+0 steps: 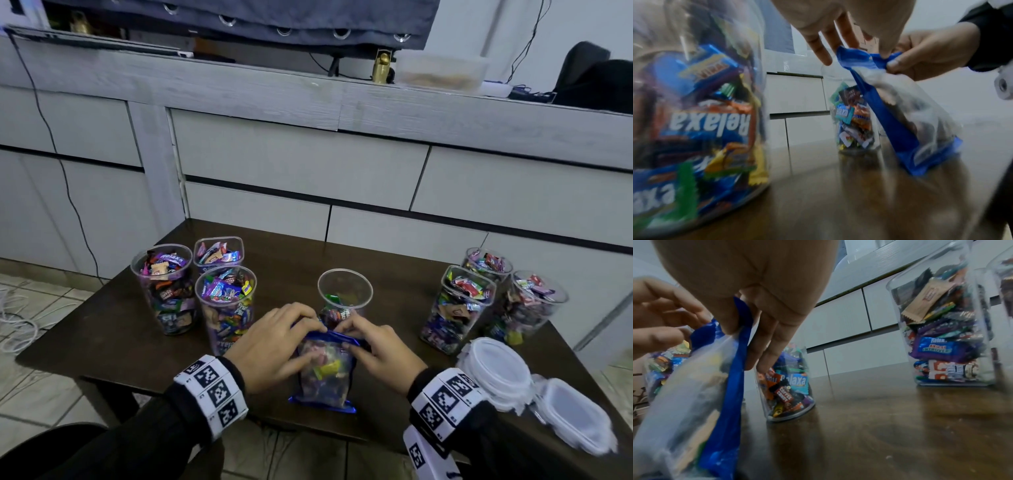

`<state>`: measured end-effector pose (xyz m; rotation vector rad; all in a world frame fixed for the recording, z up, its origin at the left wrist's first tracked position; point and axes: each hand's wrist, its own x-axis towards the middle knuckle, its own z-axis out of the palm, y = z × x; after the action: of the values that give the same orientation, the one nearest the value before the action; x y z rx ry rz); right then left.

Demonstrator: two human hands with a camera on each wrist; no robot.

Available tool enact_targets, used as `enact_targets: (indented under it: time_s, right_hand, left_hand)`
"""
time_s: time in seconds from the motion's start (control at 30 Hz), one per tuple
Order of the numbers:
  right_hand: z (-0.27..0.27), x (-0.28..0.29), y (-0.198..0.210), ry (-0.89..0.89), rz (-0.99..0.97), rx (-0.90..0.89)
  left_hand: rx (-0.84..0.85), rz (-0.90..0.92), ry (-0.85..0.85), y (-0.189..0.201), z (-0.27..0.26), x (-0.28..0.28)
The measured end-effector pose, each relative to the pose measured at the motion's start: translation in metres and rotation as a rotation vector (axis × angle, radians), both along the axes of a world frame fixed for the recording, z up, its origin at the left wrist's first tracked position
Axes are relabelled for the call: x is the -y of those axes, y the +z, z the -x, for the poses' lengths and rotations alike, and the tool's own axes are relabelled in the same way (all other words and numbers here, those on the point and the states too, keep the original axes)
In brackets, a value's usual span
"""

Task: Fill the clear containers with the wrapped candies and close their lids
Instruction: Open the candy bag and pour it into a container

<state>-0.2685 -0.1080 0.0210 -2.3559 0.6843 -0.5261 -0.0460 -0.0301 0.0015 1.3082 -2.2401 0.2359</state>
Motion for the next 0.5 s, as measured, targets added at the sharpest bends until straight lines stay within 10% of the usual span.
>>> enact_targets:
  time_s: [0.5]
  right_hand:
    - [-0.003,0.011,0.033,-0.051,0.044,-0.288]
  left_hand:
    - [0.245,0.129,-0.116,0.03,0.013,0.011]
